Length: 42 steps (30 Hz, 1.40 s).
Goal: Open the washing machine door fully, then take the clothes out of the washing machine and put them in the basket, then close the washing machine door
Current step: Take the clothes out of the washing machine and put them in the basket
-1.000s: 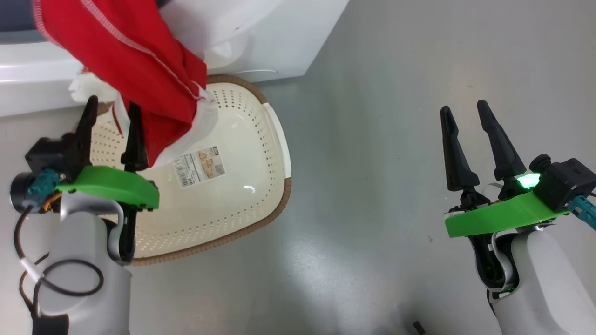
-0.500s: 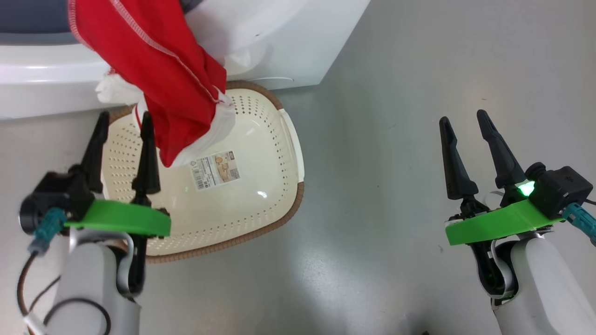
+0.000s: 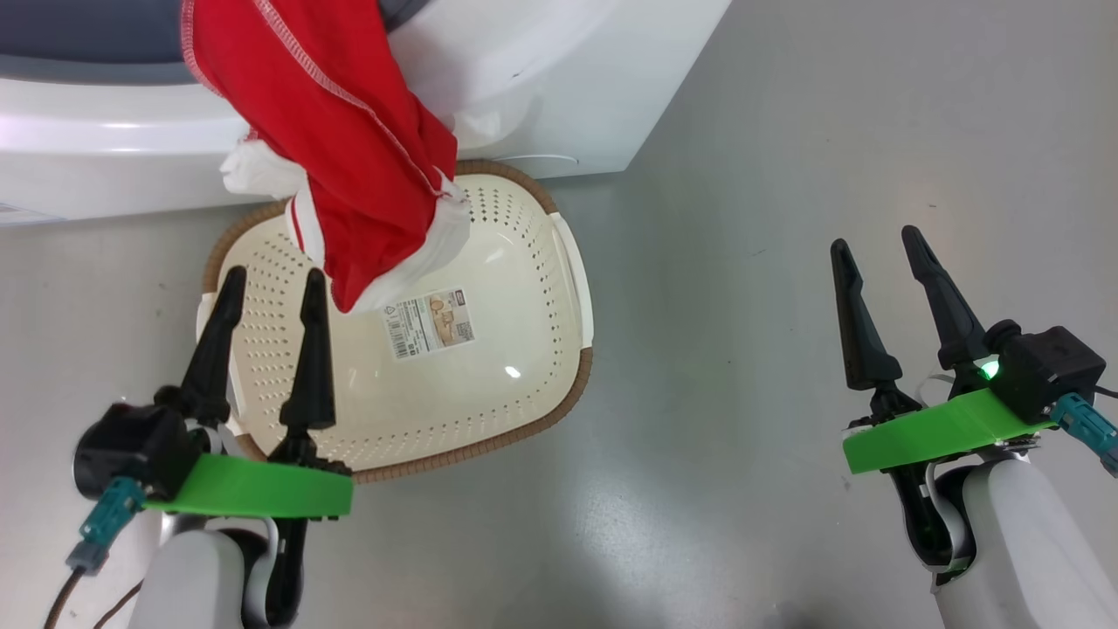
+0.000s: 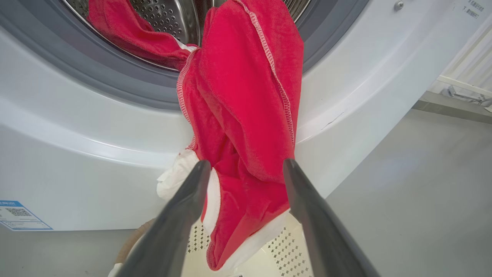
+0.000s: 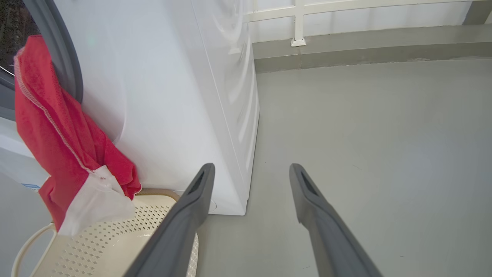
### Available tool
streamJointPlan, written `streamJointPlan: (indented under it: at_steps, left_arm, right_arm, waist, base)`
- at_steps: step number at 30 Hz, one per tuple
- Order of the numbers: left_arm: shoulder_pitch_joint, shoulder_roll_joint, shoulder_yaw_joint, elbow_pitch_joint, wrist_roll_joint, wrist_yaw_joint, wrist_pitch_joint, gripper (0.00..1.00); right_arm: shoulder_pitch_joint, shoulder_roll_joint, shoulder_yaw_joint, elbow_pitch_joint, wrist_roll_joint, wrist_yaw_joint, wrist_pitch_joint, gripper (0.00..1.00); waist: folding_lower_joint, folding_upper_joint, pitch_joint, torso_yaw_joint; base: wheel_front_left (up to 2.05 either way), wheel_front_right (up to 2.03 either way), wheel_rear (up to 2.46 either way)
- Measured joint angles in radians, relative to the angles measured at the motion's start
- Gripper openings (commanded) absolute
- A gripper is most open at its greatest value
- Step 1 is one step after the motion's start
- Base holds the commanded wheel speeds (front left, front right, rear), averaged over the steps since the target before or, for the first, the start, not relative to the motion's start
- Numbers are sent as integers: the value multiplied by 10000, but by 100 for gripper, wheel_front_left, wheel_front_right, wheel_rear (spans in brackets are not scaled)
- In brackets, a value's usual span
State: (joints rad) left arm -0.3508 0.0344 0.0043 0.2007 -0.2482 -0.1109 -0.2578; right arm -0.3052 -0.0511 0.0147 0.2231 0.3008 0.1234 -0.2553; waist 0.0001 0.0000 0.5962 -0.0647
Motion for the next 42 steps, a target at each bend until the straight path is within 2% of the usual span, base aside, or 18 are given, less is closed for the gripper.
streamJointPlan:
  at_steps: [4,14,24,28,42]
  left_arm:
    - [203,2,-46,-357,-13,151,0,100]
    - [107,2,-180,-709,-188,178,0,100]
    - [-2048,-10,-88,-779,19,46,-2,100]
    - [-3154,-33,-42,-161,389,35,-4,100]
    - [-6252,-117,539,3937,717,-29,-4,100]
  right_arm:
    - [-2,-8,-25,0,-19,0,0,100]
    - [-3,-10,-46,-2,-17,0,0,100]
    - [-15,-8,-19,-12,-17,0,0,100]
    - [-26,-8,15,-17,-6,0,0,100]
    - [-81,-4,291,-23,142,0,0,100]
  waist:
    - [0,0,37,32]
    - [0,0,69,72]
    - [-1,0,214,74]
    - [0,0,341,11]
    - [0,0,604,-363]
  base:
    - [0,0,0]
    - [0,0,0]
    - [0,0,0]
    - [0,0,0]
    - [0,0,0]
